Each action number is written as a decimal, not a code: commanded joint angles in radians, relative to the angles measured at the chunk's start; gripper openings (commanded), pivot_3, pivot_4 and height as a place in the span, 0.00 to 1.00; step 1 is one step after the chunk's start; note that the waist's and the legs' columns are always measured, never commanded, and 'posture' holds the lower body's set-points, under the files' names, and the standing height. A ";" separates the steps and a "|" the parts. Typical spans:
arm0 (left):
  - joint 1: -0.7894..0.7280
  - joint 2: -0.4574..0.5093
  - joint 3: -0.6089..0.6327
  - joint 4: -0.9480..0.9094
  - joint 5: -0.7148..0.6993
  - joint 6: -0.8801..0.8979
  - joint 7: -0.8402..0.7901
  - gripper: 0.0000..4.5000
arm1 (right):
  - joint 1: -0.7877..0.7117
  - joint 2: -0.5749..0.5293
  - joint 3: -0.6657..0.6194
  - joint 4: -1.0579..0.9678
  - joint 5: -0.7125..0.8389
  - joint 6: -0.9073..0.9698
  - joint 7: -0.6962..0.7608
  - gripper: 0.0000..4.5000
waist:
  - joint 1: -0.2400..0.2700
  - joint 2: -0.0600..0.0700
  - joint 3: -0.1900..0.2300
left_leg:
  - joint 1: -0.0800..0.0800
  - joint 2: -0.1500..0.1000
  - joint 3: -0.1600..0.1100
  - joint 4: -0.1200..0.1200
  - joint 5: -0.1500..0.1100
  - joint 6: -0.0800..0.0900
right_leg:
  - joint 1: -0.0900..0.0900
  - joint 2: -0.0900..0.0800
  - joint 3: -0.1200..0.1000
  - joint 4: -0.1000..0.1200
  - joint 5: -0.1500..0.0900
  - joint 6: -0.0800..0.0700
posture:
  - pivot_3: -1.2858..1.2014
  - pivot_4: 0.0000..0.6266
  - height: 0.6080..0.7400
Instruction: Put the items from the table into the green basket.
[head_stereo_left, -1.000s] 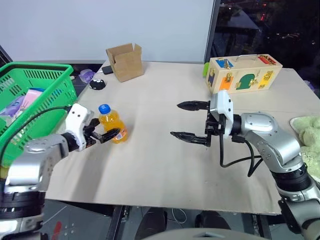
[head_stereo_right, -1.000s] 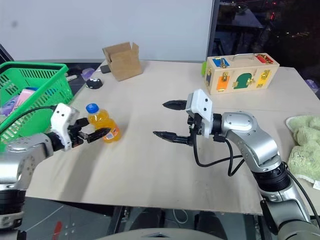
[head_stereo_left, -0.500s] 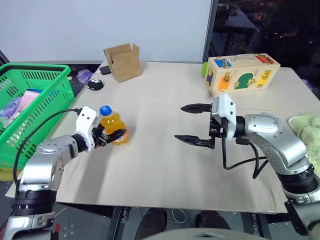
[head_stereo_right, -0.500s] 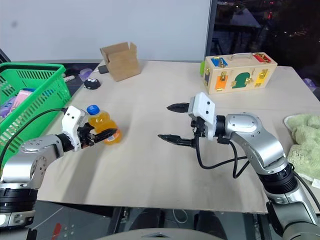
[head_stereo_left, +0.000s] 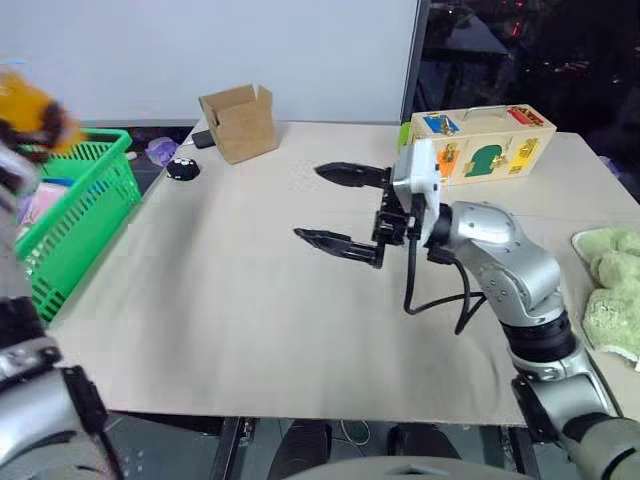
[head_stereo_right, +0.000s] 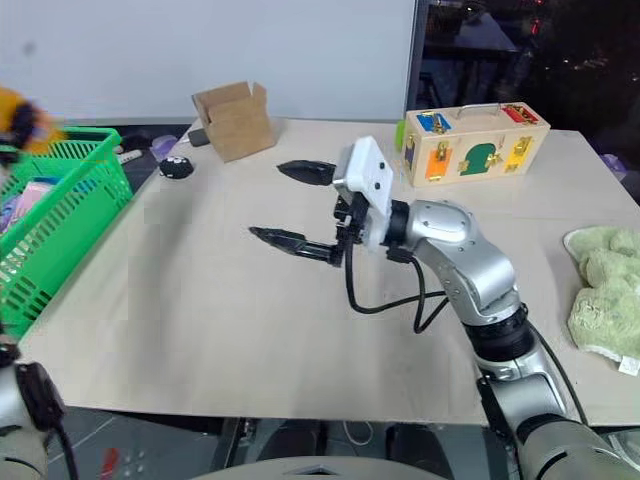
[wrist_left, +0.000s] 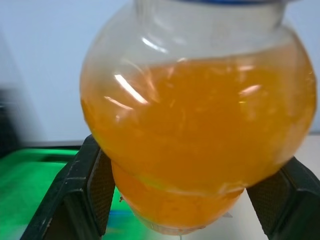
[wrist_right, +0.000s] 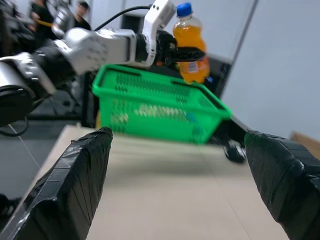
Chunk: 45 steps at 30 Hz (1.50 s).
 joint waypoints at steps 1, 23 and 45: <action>-0.068 0.072 -0.026 0.183 0.087 -0.176 0.028 0.66 | -0.041 0.035 0.000 0.005 0.023 -0.032 0.018 1.00 | 0.013 0.000 0.000 | 0.000 -0.001 0.000 0.000 0.000 0.000 | 0.000 -0.001 0.000 0.000 0.000 0.000 | 0.59 0.00 1.00; -0.025 0.025 -0.023 0.268 -0.016 -0.349 -0.113 0.99 | -0.009 0.011 0.000 0.027 -0.012 -0.035 0.028 1.00 | 0.055 -0.010 -0.005 | 0.000 0.000 -0.002 -0.002 0.004 -0.007 | 0.000 -0.001 -0.003 0.001 0.000 0.000 | 0.59 0.00 1.00; 0.687 -0.295 -0.297 -0.969 -0.440 0.336 -0.223 0.99 | 0.718 -0.388 -0.433 -0.228 -0.154 0.125 -0.261 1.00 | -0.002 0.001 -0.008 | 0.003 0.001 0.004 0.002 0.004 -0.006 | 0.003 0.000 0.004 0.001 -0.006 -0.002 | 0.53 0.00 1.00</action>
